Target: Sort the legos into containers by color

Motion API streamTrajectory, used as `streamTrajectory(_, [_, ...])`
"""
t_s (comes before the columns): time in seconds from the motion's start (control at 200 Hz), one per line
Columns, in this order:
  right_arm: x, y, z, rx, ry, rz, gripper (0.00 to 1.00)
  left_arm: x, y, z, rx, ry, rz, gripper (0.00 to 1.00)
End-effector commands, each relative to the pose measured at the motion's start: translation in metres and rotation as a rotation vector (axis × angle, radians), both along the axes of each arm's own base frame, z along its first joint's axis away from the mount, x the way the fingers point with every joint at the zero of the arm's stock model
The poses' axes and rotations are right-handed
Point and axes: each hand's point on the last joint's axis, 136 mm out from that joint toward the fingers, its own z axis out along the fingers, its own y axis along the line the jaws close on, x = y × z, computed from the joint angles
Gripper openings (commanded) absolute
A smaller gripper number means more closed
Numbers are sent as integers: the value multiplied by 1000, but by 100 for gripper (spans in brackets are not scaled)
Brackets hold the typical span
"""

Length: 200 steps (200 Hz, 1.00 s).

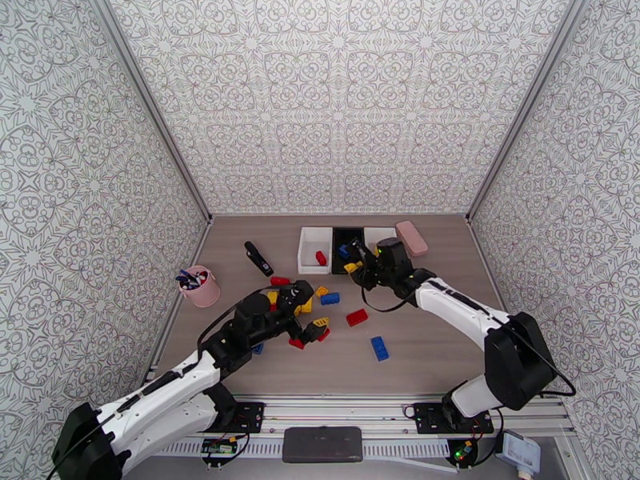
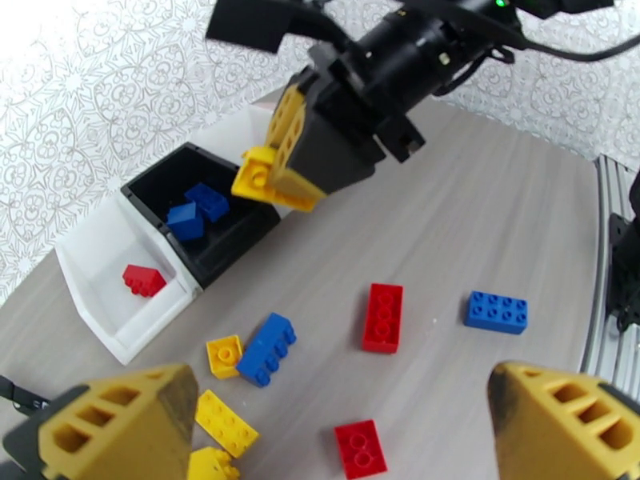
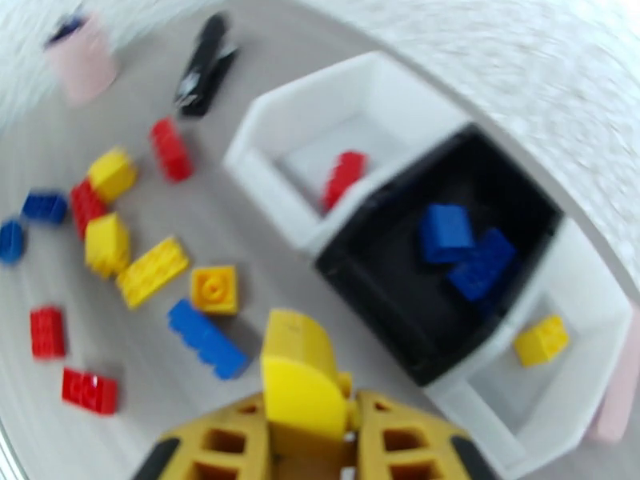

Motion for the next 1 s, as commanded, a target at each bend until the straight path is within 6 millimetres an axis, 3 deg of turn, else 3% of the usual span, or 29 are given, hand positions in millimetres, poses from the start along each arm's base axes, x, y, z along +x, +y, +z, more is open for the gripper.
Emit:
streamTrajectory(0.0, [27, -33, 30, 150, -60, -243, 13, 16, -11, 23, -52, -68, 16, 100])
streamTrajectory(0.155, [51, -73, 19, 159, -9, -415, 14, 28, -24, 32, -85, -97, 17, 100])
streamTrajectory(0.4, [97, -100, -15, 119, 74, -531, 13, 32, -39, 34, -96, -108, -5, 100])
streamTrajectory(0.595, [132, -99, -39, 73, 109, -548, 13, 32, -37, 29, -72, -103, -1, 100])
streamTrajectory(0.755, [147, -92, -57, 62, 142, -536, 15, 33, -37, 27, -62, -109, 3, 100])
streamTrajectory(0.995, [147, -90, -45, 79, 94, -516, 29, 32, -36, 22, -49, -101, -1, 100])
